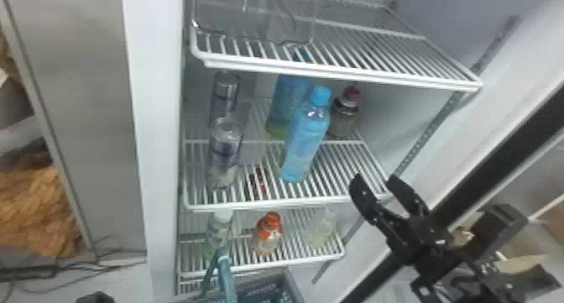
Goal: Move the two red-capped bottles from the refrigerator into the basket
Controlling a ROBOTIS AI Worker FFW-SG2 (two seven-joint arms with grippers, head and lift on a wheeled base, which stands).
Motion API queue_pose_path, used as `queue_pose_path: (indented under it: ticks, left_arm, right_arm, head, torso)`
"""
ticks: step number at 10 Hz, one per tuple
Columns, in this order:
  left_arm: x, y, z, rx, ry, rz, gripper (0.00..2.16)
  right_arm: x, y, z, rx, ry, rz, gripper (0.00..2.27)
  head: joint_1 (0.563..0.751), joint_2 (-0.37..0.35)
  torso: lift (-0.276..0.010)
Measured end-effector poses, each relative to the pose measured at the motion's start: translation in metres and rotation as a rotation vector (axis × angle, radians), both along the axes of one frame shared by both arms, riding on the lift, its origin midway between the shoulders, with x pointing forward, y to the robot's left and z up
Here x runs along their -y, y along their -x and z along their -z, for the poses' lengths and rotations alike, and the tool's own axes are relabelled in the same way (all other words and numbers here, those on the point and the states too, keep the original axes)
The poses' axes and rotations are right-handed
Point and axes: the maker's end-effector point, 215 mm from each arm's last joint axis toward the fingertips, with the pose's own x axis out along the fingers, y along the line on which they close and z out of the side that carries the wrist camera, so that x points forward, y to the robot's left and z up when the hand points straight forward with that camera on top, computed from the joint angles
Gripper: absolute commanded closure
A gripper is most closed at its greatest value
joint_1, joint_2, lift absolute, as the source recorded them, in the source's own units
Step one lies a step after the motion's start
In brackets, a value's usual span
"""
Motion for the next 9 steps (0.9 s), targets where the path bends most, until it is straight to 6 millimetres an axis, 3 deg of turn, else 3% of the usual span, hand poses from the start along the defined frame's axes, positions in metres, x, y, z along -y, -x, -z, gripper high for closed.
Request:
queue_pose_path:
  ticks: [4, 9]
  left_arm:
    - [-0.002, 0.001, 0.001, -0.002, -0.002, 0.003, 1.20]
    - [-0.003, -0.001, 0.000, 0.003, -0.004, 0.002, 1.20]
  right_arm:
    - [0.017, -0.017, -0.001, 0.006, 0.049, 0.060, 0.25]
    - [0.039, -0.055, -0.001, 0.024, 0.078, 0.108, 0.24]
  head:
    - [0.695, -0.350]
    - [0.695, -0.350]
  torso:
    - [0.000]
    - [0.000]
